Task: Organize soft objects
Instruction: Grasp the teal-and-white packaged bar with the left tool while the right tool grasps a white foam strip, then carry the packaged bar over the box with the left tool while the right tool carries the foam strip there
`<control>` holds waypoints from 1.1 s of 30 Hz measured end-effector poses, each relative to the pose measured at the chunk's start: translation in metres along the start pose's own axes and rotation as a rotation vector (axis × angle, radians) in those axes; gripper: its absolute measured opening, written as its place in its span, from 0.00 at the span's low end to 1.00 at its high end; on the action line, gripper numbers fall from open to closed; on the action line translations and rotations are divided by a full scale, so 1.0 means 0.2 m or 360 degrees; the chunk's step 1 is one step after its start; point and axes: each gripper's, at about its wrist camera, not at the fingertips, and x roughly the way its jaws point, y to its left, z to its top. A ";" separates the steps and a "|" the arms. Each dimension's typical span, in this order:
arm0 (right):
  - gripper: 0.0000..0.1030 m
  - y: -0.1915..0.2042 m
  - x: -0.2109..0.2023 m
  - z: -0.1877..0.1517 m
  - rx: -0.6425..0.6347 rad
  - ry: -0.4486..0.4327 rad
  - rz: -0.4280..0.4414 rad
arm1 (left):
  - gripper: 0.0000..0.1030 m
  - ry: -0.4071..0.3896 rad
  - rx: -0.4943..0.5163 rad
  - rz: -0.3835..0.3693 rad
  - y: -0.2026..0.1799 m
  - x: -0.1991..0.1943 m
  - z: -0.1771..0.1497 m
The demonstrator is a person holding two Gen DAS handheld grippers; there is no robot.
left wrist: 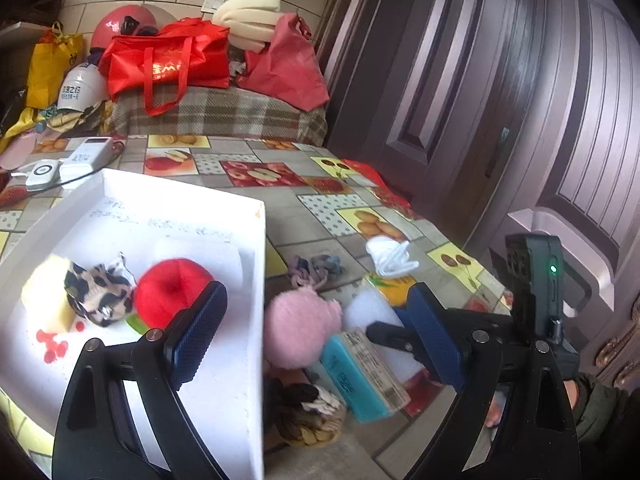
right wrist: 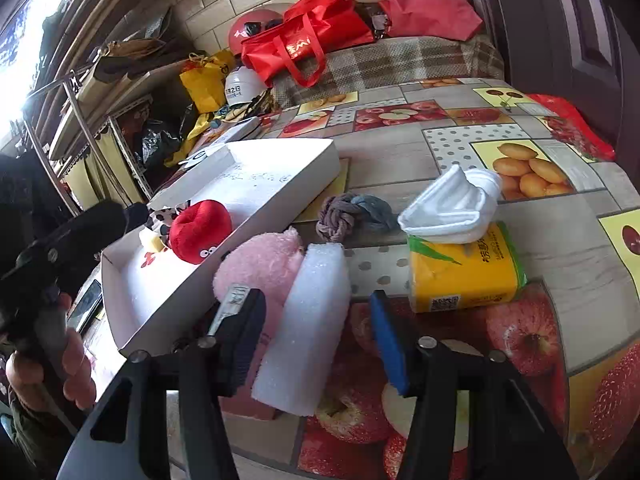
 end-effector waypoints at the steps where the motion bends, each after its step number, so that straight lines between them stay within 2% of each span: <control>1: 0.39 -0.02 0.00 0.00 0.0021 0.0000 0.0024 | 0.89 0.0029 0.0019 -0.0014 -0.03 0.01 -0.02; 4: 0.36 -0.05 -0.03 0.00 0.0046 -0.0017 0.0010 | 0.89 0.0185 0.0120 -0.0003 -0.16 0.08 -0.10; 5: 0.31 -0.06 -0.04 0.00 0.0039 -0.0015 -0.0003 | 0.89 0.0219 0.0151 0.0036 -0.20 0.11 -0.12; 7: 0.29 -0.08 -0.02 0.00 0.0050 0.0019 -0.0066 | 0.89 0.0260 0.0194 0.0131 -0.25 0.16 -0.16; 12: 0.29 -0.15 0.02 0.00 0.0160 0.0071 0.0096 | 0.88 0.0380 0.0278 0.0149 -0.33 0.23 -0.26; 14: 0.23 -0.14 0.04 0.00 0.0158 0.0115 0.0194 | 0.87 0.0394 0.0337 0.0189 -0.37 0.24 -0.29; 17: 0.19 -0.13 0.03 -0.01 0.0168 0.0121 0.0303 | 0.78 0.0418 0.0358 0.0225 -0.38 0.26 -0.30; 18: 0.19 -0.14 0.01 -0.01 0.0164 0.0097 0.0302 | 0.76 0.0433 0.0356 0.0239 -0.38 0.27 -0.30; 20: 0.19 -0.18 -0.06 -0.01 0.0165 0.0013 0.0243 | 0.59 0.0466 0.0350 0.0278 -0.37 0.30 -0.29; 22: 0.19 -0.24 -0.12 0.00 0.0191 -0.0059 0.0185 | 0.52 0.0490 0.0334 0.0296 -0.36 0.33 -0.29; 25: 0.19 -0.32 -0.18 0.00 0.0265 -0.0129 0.0174 | 0.43 0.0535 0.0340 0.0326 -0.36 0.38 -0.29; 28: 0.19 -0.34 -0.20 -0.01 0.0298 -0.0164 0.0188 | 0.25 0.0581 0.0352 0.0320 -0.37 0.41 -0.30; 30: 0.19 -0.33 -0.22 -0.01 0.0301 -0.0198 0.0207 | 0.25 0.0536 0.0402 0.0293 -0.40 0.39 -0.30; 33: 0.19 -0.32 -0.27 0.01 0.0293 -0.0278 0.0233 | 0.25 0.0399 0.0485 0.0289 -0.45 0.32 -0.24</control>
